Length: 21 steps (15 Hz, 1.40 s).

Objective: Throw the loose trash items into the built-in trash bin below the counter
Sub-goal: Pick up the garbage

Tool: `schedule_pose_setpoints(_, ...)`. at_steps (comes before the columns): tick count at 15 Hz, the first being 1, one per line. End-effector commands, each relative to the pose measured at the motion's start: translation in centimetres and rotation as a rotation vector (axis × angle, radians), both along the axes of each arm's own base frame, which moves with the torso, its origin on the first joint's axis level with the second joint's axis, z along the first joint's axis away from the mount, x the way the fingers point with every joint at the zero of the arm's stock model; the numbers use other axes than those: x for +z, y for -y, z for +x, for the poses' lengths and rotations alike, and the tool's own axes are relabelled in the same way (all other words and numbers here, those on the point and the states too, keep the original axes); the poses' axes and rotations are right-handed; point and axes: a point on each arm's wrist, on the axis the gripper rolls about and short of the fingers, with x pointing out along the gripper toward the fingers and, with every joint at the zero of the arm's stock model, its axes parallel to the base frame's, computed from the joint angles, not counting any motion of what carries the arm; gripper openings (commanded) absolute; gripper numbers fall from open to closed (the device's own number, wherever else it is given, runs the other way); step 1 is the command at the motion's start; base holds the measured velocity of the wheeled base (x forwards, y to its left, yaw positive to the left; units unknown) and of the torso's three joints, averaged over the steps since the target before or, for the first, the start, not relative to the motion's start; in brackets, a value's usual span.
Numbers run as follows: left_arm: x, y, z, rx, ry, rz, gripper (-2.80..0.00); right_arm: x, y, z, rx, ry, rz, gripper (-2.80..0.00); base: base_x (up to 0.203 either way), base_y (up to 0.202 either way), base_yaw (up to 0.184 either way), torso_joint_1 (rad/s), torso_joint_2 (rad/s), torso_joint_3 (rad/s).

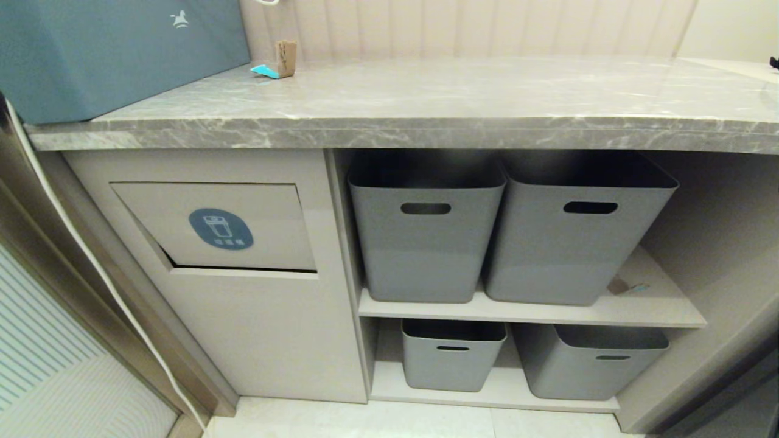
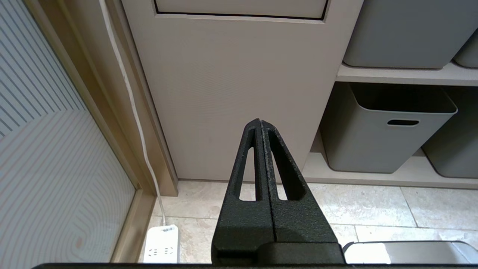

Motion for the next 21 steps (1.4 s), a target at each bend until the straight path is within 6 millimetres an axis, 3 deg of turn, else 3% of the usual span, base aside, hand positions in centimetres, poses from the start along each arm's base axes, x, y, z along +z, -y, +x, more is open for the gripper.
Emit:
schedule_pose_setpoints(1, -0.1, 0.0, 0.0, -0.001, -0.004, 0.0, -2.8, 0.0, 0.0, 0.0, -0.001, 0.001, -0.001, -2.8, 0.0, 0.0, 0.0, 0.0, 0.0, 0.0)
schedule_pose_setpoints(4, -0.1, 0.0, 0.0, 0.0, -0.005, -0.004, -2.8, 0.1, 0.0, 0.0, -0.004, 0.002, -0.029, -2.8, 0.0, 0.0, 0.0, 0.0, 0.0, 0.0)
schedule_pose_setpoints(8, 0.0, 0.0, 0.0, 0.014, 0.0, -0.074, -2.8, 5.9, 0.1, -0.2, -0.048, 0.018, -0.047, -2.8, 0.0, 0.0, 0.0, 0.0, 0.0, 0.0)
schedule_pose_setpoints(11, 0.0, 0.0, 0.0, 0.014, 0.0, -0.074, -2.8, 9.6, 0.3, 4.9, -0.105, -0.237, -0.033, -2.8, 0.0, 0.0, 0.0, 0.0, 0.0, 0.0)
schedule_pose_setpoints(13, 0.0, 0.0, 0.0, 0.016, 0.0, -0.074, -2.8, 10.0, 0.5, 9.3, -0.147, -0.405, -0.01, -2.8, 0.0, 0.0, 0.0, 0.0, 0.0, 0.0)
schedule_pose_setpoints(16, 0.0, 0.0, 0.0, 0.014, 0.0, -0.074, -2.8, 9.0, 1.4, 15.9, -0.246, -0.537, 0.098, -2.8, 0.0, 0.0, 0.0, 0.0, 0.0, 0.0)
schedule_pose_setpoints(18, 0.0, 0.0, 0.0, 0.014, 0.0, -0.074, -2.8, 7.6, 2.5, 19.4, -0.328, -0.555, 0.258, -2.8, 0.0, 0.0, 0.0, 0.0, 0.0, 0.0)
schedule_pose_setpoints(21, 0.0, 0.0, 0.0, 0.014, 0.0, -0.074, -2.8, 5.4, 4.5, 21.9, -0.454, -0.569, 0.507, -2.8, 0.0, 0.0, 0.0, 0.0, 0.0, 0.0)
